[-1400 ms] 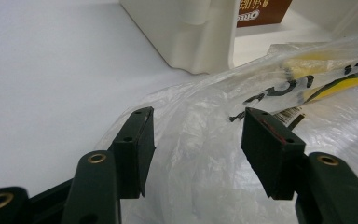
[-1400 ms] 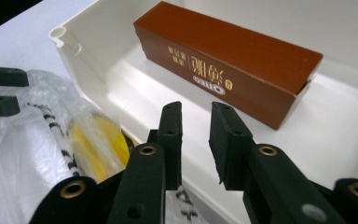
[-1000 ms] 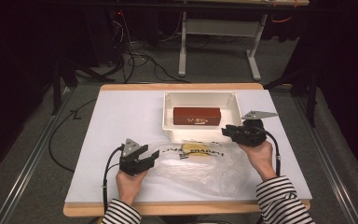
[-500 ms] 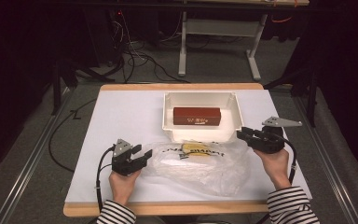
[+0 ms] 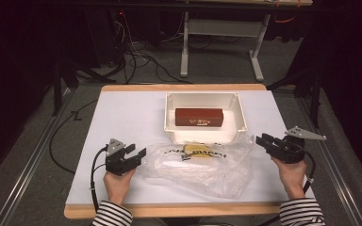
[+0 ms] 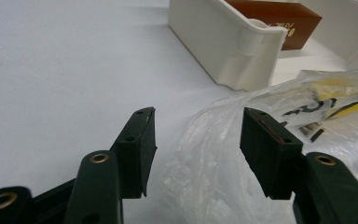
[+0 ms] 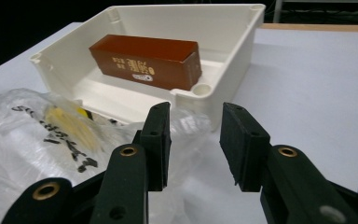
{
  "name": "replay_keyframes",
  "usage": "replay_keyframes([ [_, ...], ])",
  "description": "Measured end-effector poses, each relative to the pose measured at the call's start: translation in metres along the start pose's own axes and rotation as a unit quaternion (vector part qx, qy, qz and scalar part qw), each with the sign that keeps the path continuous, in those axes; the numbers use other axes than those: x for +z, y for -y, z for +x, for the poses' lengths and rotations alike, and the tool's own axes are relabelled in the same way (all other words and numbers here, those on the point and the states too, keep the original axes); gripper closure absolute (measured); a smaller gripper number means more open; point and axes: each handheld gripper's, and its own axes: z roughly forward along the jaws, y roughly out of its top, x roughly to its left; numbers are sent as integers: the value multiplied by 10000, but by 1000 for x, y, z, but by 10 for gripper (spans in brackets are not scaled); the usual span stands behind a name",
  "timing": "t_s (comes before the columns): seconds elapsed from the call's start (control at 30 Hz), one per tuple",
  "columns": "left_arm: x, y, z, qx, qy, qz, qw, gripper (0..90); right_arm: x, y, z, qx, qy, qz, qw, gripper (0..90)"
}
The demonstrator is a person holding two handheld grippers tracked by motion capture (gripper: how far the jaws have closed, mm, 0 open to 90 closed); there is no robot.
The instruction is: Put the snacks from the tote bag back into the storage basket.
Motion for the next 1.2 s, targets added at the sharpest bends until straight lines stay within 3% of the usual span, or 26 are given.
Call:
replay_keyframes([
  [0.27, 2, -1, 11, -149, -133, 14, 9998, 458, 3, 18, -18, 279, 208, 62, 9994, 638],
  [0.53, 21, 3, 20, -213, -342, 295, 9988, 454, 15, 29, -30, 379, 481, 212, 9979, 625],
  [0.63, 23, 4, 23, -297, -384, 271, 9985, 451, 21, 35, -35, 435, 533, 288, 9972, 623],
  [0.73, 24, 4, 23, -299, -416, 265, 9983, 450, 27, 39, -36, 480, 598, 354, 9964, 620],
  [1.0, 29, 7, 22, -79, -571, 462, 9973, 448, 44, 50, -33, 533, 820, 451, 9942, 607],
  [1.1, 29, 8, 19, -4, -680, 420, 9968, 444, 45, 50, -30, 419, 992, 458, 9931, 587],
  [1.2, 26, 9, 21, -111, -670, 267, 9973, 440, 43, 52, -28, 387, 1145, 325, 9921, 565],
])
